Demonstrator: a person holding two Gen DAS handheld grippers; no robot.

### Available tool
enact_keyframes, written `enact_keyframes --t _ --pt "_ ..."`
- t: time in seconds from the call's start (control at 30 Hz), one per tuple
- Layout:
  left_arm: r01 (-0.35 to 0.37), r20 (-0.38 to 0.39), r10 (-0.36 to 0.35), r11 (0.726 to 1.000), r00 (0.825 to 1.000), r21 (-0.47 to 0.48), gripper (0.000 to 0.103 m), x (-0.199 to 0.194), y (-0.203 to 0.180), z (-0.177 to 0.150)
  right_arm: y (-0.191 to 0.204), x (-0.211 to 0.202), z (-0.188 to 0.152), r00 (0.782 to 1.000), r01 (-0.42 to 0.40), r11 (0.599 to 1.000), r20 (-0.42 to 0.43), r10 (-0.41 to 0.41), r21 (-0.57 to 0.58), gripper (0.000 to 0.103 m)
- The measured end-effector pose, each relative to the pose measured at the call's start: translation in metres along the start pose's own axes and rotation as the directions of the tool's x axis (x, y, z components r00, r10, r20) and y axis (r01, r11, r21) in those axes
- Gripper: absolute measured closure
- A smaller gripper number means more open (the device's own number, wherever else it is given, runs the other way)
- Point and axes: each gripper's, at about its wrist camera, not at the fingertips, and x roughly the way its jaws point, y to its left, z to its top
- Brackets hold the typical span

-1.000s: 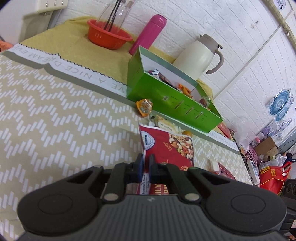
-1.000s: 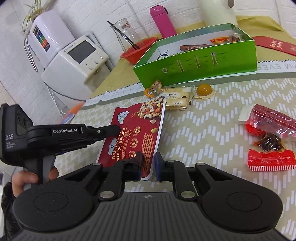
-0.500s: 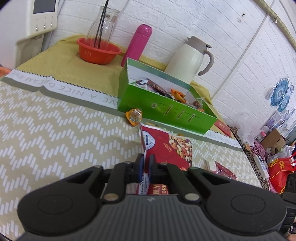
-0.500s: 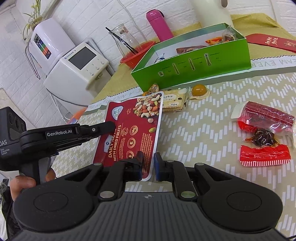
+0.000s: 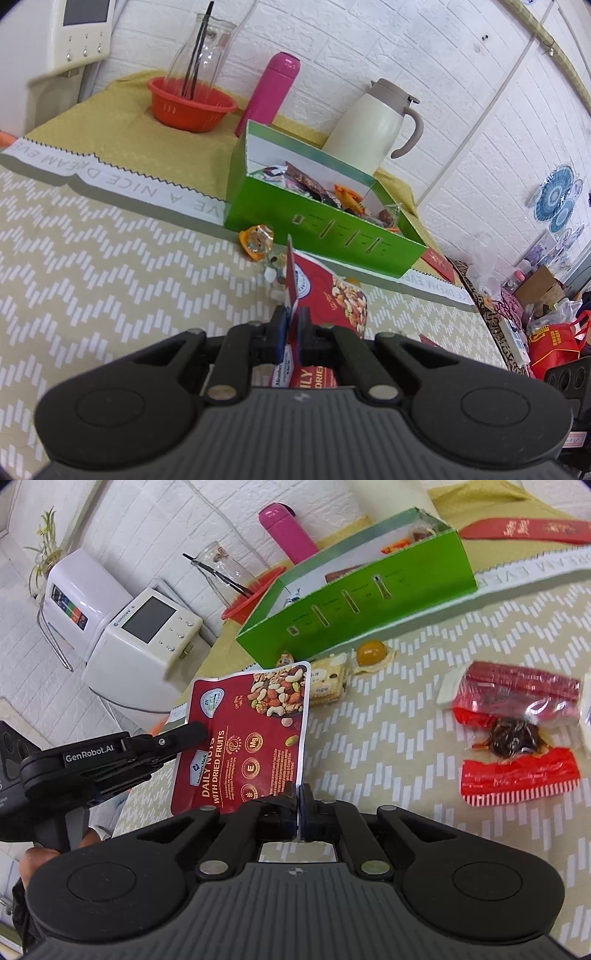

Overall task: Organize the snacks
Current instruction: 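Carry the red Daily Nuts bag into the green box and open both tools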

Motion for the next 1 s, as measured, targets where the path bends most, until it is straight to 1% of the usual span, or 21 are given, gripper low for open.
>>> enact_keyframes --t 0.17,0.27,0.47,0.6,0.7,0.8,0.87,0.93,1.0 --pt "-0.004 0.006 0.004 1.0 1.0 -0.005 0.103 0.001 0.003 0.002 -0.007 0.001 0.001 0.999 -0.045 0.998 0.012 0.044 0.052 0.099" --pt "0.004 0.027 -0.004 1.0 1.0 0.0 0.103 -0.001 0.001 0.008 -0.008 0.001 0.004 0.997 -0.073 0.995 0.027 0.071 0.069 0.099" --pt "0.015 0.066 -0.018 0.999 0.998 0.04 0.103 0.004 -0.014 0.035 -0.012 0.001 0.021 0.987 -0.14 0.981 0.104 0.126 0.137 0.098" --pt "0.019 0.094 -0.023 0.999 0.995 0.043 0.103 0.022 -0.025 0.063 -0.011 -0.002 0.052 0.974 -0.167 0.976 0.175 0.142 0.137 0.098" --pt "0.025 0.104 -0.028 0.999 0.994 0.025 0.103 0.045 -0.029 0.086 -0.012 -0.002 0.083 0.963 -0.174 0.977 0.23 0.141 0.127 0.097" --pt "0.031 0.093 -0.032 0.999 0.995 0.006 0.103 0.073 -0.028 0.109 -0.011 0.0 0.12 0.951 -0.174 0.979 0.275 0.141 0.102 0.096" --pt "0.041 0.076 -0.039 0.999 0.996 -0.021 0.103 0.094 -0.026 0.121 -0.009 0.006 0.144 0.943 -0.187 0.98 0.294 0.158 0.074 0.096" --pt "0.049 0.066 -0.045 0.997 0.997 -0.06 0.103 0.114 -0.019 0.129 -0.008 0.017 0.164 0.947 -0.184 0.982 0.277 0.162 0.054 0.094" --pt "0.052 0.056 -0.047 0.994 0.997 -0.099 0.103 0.13 -0.012 0.134 -0.012 0.028 0.174 0.954 -0.156 0.986 0.268 0.134 0.063 0.093"
